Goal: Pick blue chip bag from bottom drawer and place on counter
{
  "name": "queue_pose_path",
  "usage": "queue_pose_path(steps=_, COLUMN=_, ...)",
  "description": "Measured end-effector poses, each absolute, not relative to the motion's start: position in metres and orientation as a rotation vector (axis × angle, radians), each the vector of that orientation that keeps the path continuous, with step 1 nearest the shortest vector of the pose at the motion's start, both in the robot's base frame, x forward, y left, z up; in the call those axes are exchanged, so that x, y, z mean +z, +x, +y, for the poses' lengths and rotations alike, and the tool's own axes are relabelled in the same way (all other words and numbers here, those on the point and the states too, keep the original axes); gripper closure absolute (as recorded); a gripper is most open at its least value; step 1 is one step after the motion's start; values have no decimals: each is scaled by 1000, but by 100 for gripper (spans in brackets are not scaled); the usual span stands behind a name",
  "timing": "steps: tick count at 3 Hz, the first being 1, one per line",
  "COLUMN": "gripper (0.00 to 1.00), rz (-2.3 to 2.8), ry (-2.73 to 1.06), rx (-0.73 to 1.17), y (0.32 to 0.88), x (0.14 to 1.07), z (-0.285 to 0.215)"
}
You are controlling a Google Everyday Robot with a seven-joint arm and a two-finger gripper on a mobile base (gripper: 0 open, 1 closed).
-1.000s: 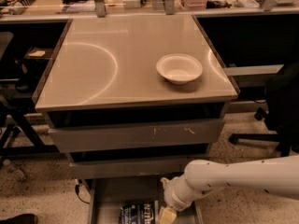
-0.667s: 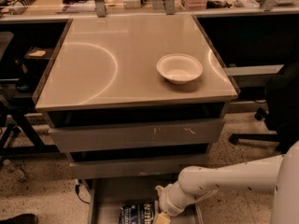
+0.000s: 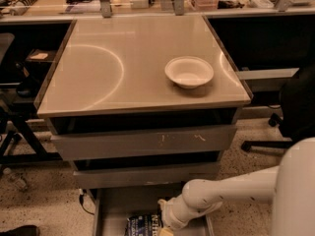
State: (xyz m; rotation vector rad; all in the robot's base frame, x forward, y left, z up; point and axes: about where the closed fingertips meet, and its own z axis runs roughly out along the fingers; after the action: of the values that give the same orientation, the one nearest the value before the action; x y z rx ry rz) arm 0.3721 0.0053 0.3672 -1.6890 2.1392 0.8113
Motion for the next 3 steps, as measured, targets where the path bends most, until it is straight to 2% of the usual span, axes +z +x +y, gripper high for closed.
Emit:
queue_pose_path(steps=2, gripper=0, rz=2037, ry=-1674, rx=877, y=397, x=302, z=51)
queue_pose_path(steps=3, gripper=0, rz=2037, ry=-1674, rx=877, y=397, x=302, z=51)
